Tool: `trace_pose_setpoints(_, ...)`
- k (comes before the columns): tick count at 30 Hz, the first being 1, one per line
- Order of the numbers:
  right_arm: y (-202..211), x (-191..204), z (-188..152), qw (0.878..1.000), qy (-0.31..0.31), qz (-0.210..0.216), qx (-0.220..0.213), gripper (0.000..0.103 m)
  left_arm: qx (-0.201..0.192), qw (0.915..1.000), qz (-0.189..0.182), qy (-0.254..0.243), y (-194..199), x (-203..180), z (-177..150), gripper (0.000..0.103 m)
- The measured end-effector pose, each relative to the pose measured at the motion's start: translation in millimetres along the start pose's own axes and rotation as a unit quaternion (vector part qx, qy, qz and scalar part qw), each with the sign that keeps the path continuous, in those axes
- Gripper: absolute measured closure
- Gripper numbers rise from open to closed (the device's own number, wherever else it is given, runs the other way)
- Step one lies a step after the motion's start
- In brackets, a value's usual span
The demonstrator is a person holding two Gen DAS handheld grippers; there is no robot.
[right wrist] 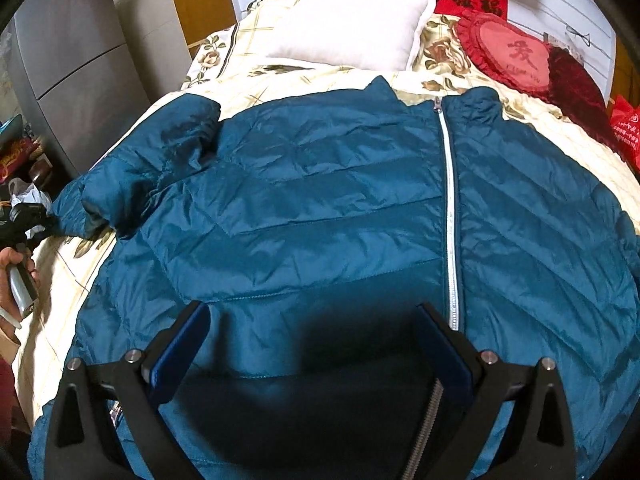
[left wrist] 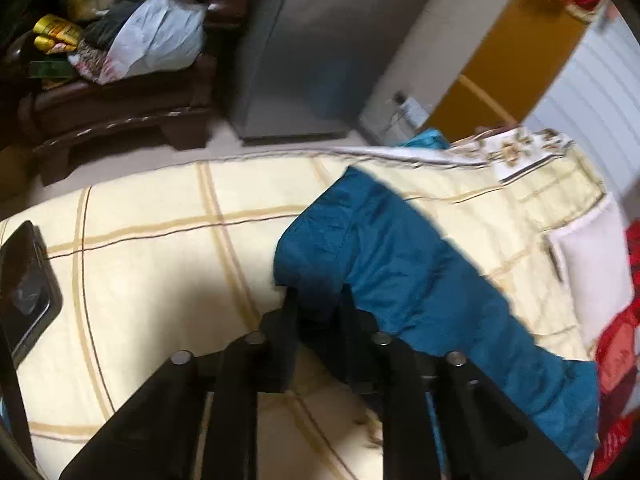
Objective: Fold large clothes
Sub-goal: 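Grasp the side edge of the teal jacket with the left gripper, then lift the jacket side with the left gripper and fold it over the body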
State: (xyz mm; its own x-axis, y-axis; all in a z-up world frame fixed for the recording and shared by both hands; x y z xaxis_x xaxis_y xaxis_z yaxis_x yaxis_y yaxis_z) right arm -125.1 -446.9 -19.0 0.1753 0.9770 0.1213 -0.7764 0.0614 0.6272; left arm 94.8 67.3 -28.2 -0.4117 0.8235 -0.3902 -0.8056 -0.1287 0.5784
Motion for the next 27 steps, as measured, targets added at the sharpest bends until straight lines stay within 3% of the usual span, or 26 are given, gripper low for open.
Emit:
trace_pose_setpoints(4, 10, -12, 2, 1.000, -0.005, -0.012, -0.008, 0.000, -0.030, 0.9965, -0.070, -0.034, 47, -44, 9, 0.103)
trace_pose_setpoints(7, 21, -25, 2, 1.000, -0.019, -0.019, -0.011, 0.000, -0.032, 0.9884, -0.140, -0.049, 89, -85, 9, 0.103)
trace_pose_setpoints(13, 43, -46, 1, 0.999, -0.042, -0.027, -0.020, 0.000, -0.019, 0.9603, -0.247, -0.128, 174, -175, -31, 0.103)
trace_pose_setpoints(19, 63, -73, -3, 0.997, -0.046, -0.049, -0.024, 0.000, 0.028, 0.9358, -0.305, -0.174, 220, -241, -101, 0.103)
trace_pose_setpoints(27, 77, -119, -11, 0.995, -0.063, -0.077, -0.021, 0.000, 0.104, 0.9201, -0.306, -0.221, 213, -290, -205, 0.103)
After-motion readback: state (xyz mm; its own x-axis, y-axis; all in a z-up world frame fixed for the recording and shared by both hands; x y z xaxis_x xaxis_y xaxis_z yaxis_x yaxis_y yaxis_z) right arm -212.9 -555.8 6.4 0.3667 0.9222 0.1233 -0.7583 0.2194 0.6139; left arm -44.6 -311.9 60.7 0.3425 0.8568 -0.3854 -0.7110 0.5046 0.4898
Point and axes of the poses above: each gripper's, at about its wrist camera, not at the fingertips, and y roughly against the way its jaws point, x to its left, z to its top, the point moved 7 cm from there along -y, roughly the way its jaws point, and after that the axes turned 13 degrees about -x, right-handed, at the moved point
